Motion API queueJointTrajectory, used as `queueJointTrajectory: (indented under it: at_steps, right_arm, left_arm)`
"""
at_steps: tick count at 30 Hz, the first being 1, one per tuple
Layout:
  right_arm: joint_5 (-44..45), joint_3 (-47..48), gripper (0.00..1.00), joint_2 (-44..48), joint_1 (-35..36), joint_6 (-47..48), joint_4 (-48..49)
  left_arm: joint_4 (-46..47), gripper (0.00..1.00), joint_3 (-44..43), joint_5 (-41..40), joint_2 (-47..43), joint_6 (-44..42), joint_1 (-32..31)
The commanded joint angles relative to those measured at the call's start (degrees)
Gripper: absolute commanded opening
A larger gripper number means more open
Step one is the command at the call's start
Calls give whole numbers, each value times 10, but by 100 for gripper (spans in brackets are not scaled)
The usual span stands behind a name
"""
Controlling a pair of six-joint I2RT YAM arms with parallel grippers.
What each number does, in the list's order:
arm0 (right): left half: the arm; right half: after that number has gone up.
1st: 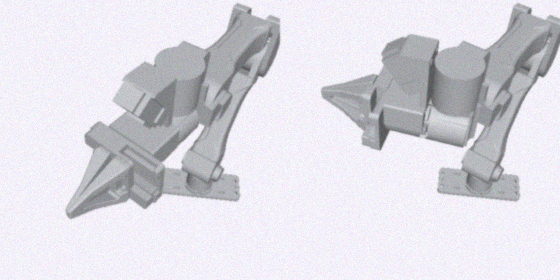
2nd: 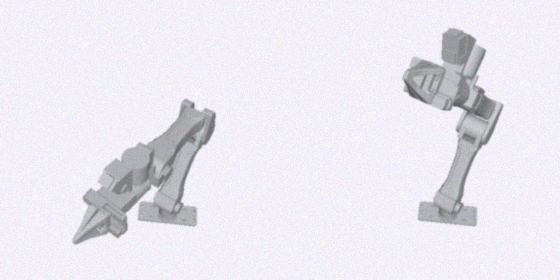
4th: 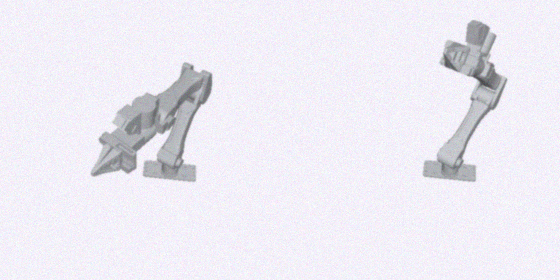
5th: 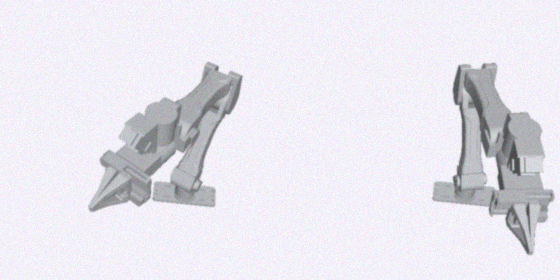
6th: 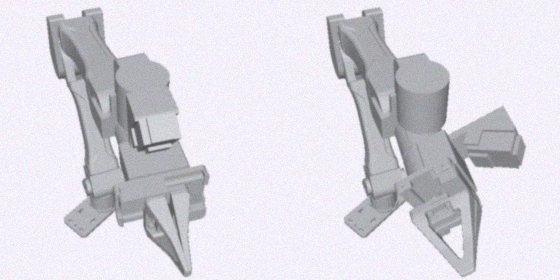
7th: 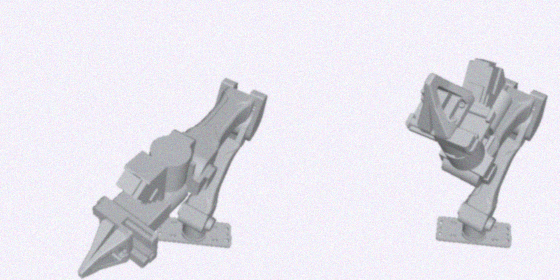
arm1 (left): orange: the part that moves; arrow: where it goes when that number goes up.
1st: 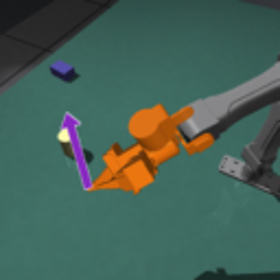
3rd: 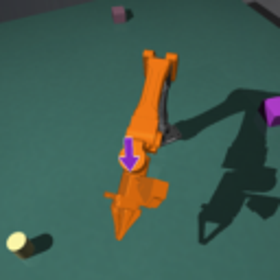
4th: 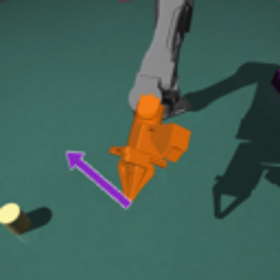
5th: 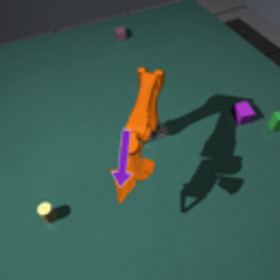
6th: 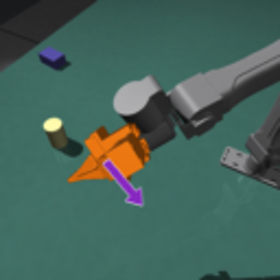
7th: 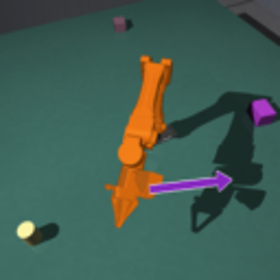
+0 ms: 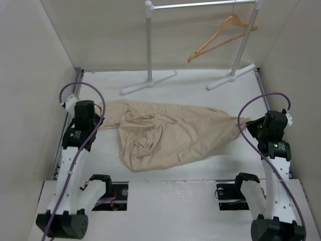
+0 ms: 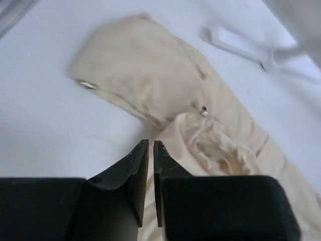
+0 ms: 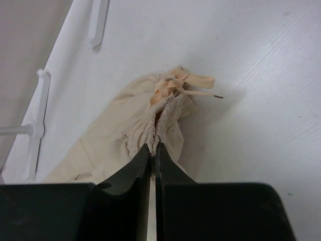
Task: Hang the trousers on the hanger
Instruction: Flatten out the trousers at the center of the board.
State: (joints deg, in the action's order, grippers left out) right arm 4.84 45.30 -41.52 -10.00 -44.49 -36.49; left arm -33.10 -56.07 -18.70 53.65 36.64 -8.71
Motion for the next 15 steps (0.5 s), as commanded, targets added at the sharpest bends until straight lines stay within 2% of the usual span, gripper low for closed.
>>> queueJointTrajectory:
  at_steps: [1, 3, 5, 7, 10, 12, 15]
  right_arm:
    - [4, -21, 5, 20, -37, -9, -30]
    - [19, -33, 5, 22, -45, -9, -43]
    - [22, -43, 5, 22, -45, -9, -44]
    - [18, -47, 6, 13, -40, 1, -38]
    - [6, -49, 9, -4, -6, 2, -12]
    - [-10, -50, 12, -19, 21, -4, 3]
    - [-19, -62, 17, -36, 73, -4, 26]
  left_arm:
    - [-175, 7, 60, -4, -49, 63, 84]
    - [-230, 6, 86, -8, -74, 95, 137]
    - [-266, 5, 79, -42, -74, 111, 160]
    - [-233, 14, 66, -52, -70, 103, 157]
    - [-119, 43, 60, 52, -31, 79, 83]
    - [-72, 54, 48, 101, 18, 88, 20]
    - [-16, 63, 5, 89, 105, 83, -102]
